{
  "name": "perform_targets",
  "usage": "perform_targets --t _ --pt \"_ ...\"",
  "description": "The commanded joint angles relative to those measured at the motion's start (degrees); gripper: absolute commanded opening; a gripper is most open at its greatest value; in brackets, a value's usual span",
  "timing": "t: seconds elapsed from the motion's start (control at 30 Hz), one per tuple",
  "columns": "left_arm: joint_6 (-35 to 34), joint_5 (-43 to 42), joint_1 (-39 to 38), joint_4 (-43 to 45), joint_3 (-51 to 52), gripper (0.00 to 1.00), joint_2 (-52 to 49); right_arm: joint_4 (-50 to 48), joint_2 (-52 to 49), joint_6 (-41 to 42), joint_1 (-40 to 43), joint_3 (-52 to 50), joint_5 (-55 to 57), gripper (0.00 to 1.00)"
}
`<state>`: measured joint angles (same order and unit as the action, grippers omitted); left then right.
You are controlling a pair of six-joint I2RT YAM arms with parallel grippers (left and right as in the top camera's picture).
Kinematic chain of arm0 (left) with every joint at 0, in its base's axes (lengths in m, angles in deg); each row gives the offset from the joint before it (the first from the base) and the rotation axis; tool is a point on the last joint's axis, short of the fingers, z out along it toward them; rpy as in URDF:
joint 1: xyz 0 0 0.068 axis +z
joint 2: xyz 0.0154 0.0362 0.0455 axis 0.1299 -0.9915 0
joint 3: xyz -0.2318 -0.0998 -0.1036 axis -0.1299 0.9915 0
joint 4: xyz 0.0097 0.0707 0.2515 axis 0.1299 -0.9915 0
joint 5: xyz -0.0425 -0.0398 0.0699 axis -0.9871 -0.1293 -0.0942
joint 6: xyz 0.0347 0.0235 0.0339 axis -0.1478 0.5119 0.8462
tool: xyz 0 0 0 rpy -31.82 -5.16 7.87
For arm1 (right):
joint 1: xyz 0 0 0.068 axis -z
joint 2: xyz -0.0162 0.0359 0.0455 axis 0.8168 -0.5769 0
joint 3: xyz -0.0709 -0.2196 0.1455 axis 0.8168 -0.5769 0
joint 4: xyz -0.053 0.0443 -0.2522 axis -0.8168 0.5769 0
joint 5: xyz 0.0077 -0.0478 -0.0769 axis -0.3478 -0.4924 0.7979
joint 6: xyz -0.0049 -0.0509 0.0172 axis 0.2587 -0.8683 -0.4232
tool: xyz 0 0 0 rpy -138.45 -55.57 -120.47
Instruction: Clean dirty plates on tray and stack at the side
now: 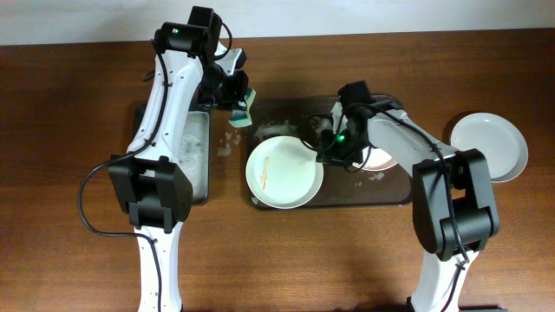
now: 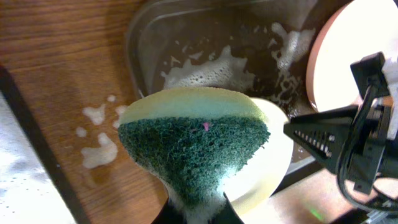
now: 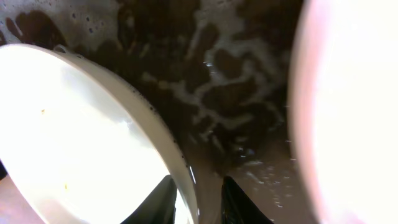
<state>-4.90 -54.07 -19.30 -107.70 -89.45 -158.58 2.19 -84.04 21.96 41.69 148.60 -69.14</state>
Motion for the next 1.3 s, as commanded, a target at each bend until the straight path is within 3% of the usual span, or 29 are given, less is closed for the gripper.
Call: perform_targets --t 0.0,0.1,0.5,0.83,0.97,1.27 --pt "2.4 -2.1 -0.3 -0.8 -0.3 0.01 0.0 0.2 -1.2 -1.8 0.4 -1.3 -2.8 0.25" --pt "2.8 -2.2 -0.3 -2.2 -0.3 0.01 0.0 -0.5 -1.2 -1.8 0.3 -2.6 -2.9 0.24" --pt "2.8 -1.9 -1.9 -5.8 -0.2 0.01 0.0 -2.3 -1.2 -1.8 0.3 -3.2 -4.3 0.04" --pt "2.8 0.0 -5.0 -4.4 2.6 0.01 -0.1 -4.0 -1.2 -1.6 0.3 -3.2 -3.7 0.04" --pt "1.1 6.4 -6.9 -0.9 7.9 0.01 -0.2 -4.2 -1.2 -1.6 0.3 -3.2 -2.8 0.04" --pt "0.0 7.1 -10.8 14.9 23.0 0.01 -0.2 -4.8 -1.2 -1.6 0.3 -3.2 -1.1 0.04"
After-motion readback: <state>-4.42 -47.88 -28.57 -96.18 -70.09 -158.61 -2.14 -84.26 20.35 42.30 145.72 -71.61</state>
